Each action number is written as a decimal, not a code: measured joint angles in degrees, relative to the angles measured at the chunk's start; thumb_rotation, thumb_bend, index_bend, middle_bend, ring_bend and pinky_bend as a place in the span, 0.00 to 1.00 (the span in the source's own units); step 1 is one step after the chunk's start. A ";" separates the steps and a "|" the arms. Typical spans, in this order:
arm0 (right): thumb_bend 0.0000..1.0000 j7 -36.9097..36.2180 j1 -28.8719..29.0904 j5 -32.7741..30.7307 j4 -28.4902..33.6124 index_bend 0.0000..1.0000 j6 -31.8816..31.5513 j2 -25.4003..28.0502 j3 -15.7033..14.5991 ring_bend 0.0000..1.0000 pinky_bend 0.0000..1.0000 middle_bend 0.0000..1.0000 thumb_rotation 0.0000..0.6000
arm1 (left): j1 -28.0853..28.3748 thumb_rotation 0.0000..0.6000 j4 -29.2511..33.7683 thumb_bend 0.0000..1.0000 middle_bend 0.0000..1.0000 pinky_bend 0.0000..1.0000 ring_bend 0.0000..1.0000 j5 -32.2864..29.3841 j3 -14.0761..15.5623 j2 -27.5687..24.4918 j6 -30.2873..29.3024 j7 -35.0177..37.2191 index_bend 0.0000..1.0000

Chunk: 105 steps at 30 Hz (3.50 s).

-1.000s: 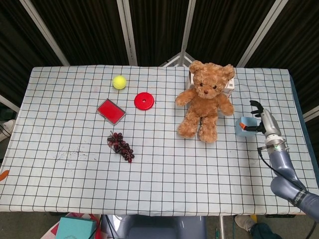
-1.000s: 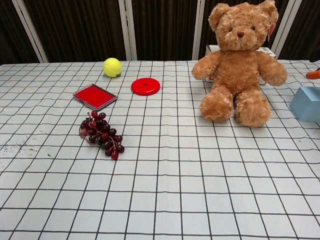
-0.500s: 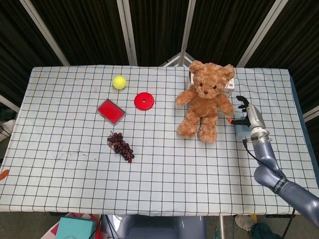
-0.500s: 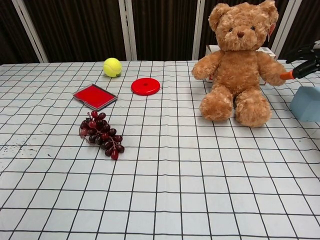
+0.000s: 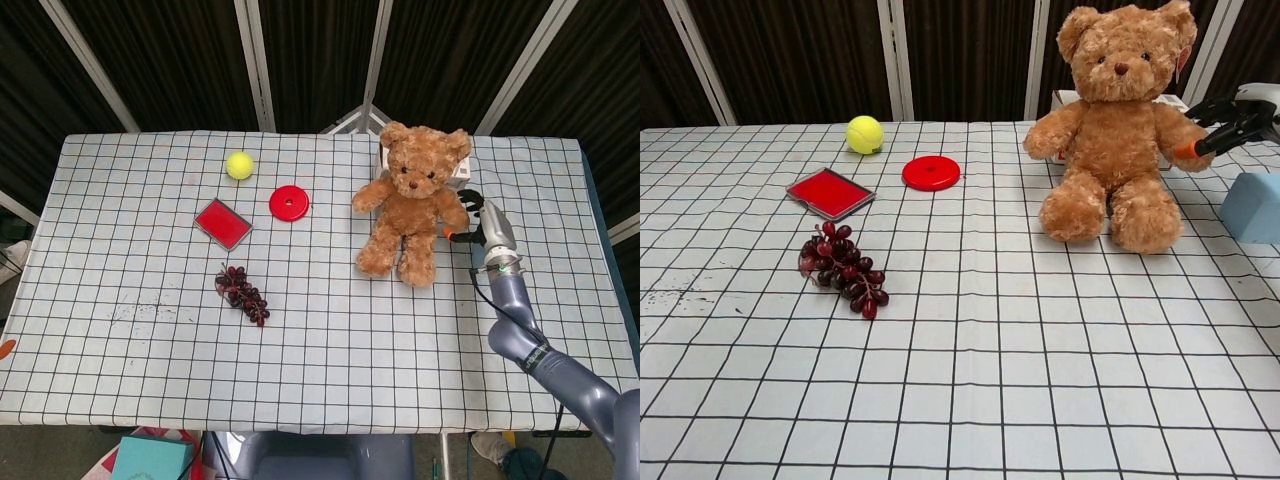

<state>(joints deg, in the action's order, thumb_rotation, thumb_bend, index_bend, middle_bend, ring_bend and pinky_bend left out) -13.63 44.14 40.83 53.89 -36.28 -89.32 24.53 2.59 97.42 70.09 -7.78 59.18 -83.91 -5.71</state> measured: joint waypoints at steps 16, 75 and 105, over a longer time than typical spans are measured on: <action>0.26 1.93 0.70 -2.43 -2.93 0.35 0.38 -2.09 0.79 0.32 0.22 0.40 1.00 | 0.08 1.00 -0.11 0.20 0.07 0.19 0.02 -0.27 0.01 0.02 0.17 -0.03 0.23; 0.27 1.39 -0.02 3.16 -7.47 0.52 -1.18 -5.84 2.57 0.39 0.19 0.51 1.00 | 0.32 1.00 0.40 0.20 0.07 0.19 0.02 -1.28 -0.02 0.00 0.38 -0.82 0.24; 0.27 1.54 -0.67 3.80 -8.02 0.52 0.02 -5.75 2.67 0.39 0.17 0.51 1.00 | 0.36 1.00 0.41 0.20 0.07 0.19 0.02 -1.51 -0.06 0.10 0.34 -1.11 0.24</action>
<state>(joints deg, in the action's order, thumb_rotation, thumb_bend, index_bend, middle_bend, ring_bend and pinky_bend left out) -12.09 43.47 44.63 45.87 -36.25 -95.07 27.20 2.95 97.82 68.58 -7.84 59.29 -83.57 -6.83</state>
